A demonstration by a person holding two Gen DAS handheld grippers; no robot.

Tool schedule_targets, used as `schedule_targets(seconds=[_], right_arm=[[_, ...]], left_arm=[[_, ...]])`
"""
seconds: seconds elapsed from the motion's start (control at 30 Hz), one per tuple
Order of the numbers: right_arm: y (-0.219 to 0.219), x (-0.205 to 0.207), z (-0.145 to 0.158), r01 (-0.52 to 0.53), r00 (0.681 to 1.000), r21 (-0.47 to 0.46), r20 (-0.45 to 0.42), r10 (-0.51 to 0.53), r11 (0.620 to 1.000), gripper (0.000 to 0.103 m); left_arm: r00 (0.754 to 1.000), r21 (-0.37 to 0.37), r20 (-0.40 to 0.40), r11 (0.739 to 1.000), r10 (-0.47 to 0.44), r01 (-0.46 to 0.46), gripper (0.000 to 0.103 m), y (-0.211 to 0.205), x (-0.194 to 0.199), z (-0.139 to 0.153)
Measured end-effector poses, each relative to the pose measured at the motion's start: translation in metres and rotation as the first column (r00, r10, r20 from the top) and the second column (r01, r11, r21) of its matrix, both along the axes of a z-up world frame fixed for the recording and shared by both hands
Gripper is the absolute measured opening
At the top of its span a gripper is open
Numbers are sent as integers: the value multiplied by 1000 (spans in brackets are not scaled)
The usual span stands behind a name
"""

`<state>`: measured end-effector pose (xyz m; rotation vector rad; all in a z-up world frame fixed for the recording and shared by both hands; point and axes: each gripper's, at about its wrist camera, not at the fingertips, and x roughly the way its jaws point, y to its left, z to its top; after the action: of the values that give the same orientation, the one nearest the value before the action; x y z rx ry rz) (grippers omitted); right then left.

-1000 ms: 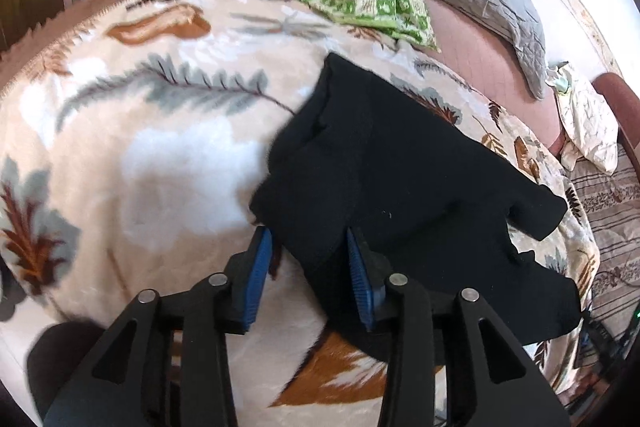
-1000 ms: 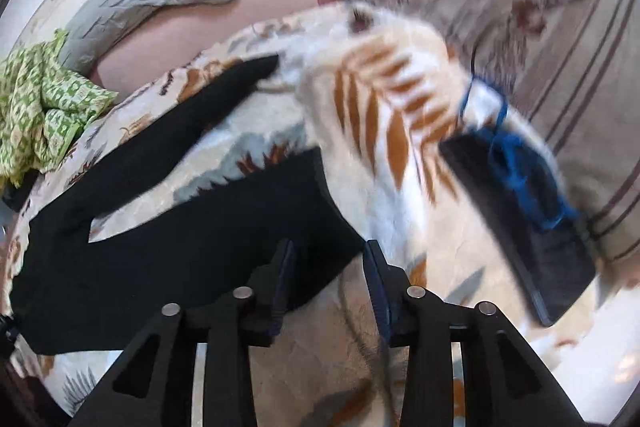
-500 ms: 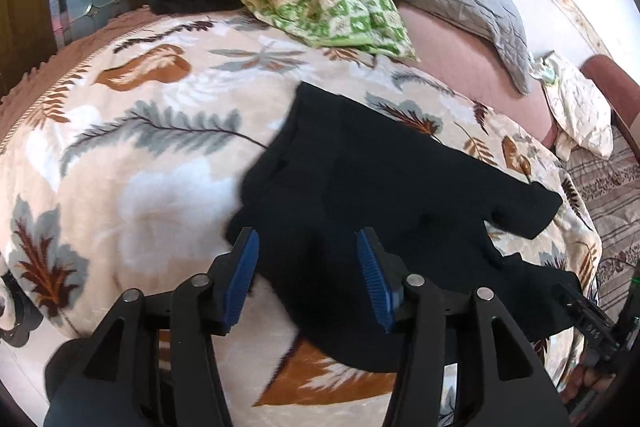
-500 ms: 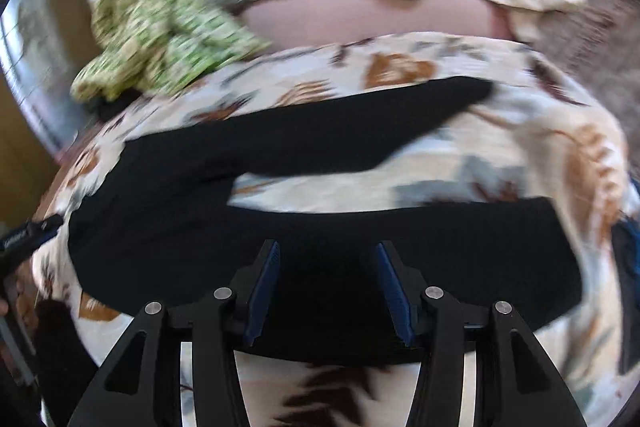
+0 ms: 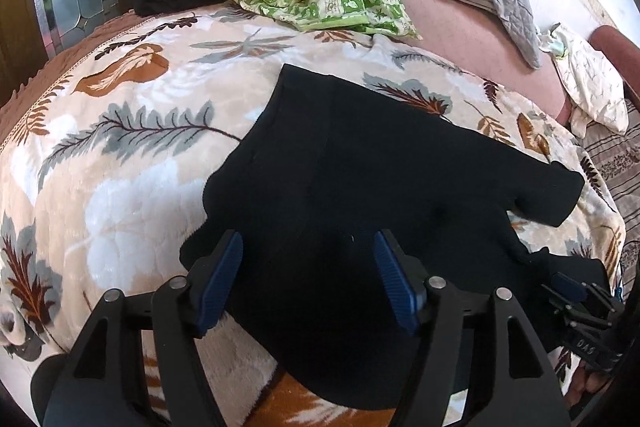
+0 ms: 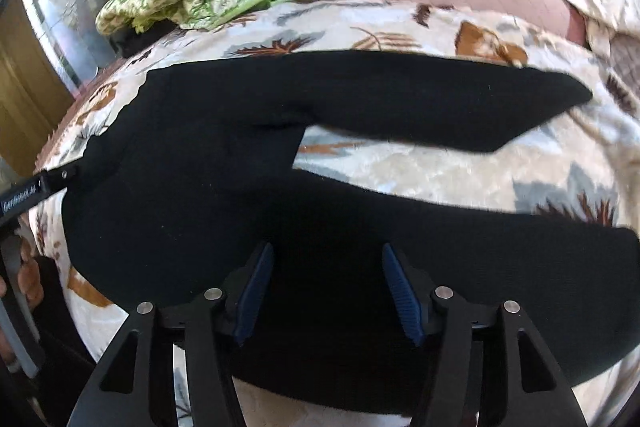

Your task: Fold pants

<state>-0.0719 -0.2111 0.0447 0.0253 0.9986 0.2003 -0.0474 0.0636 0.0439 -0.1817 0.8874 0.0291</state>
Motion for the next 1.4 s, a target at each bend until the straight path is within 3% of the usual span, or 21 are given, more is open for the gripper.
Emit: schedule_targets(seconds=[0.47,0.6,0.73,0.97,1.4], right_arm=[[-10,46,27,9,998,18,59,-10,1000,67],[-8,55,27,7,998,29,60,-9,1000,68],[-5,65,28,-14,997,18,70,13,1000,71],[2,93,34,-95,990,-28,98,97,995,77],[-5,161,29,-227,968,-94,90,236,969,81]], left_arm=[[1000,30,-4,999,-17,17,71,6,20,5],[1000,10,12,1000,-21,20,82,13,29,12],[999,-18,19,999,-35,35,84,22,43,19],[989,-29,3,989,-145,145,86,37,91,21],[946,-29,-100,952,-307,306,86,38,158,-13]])
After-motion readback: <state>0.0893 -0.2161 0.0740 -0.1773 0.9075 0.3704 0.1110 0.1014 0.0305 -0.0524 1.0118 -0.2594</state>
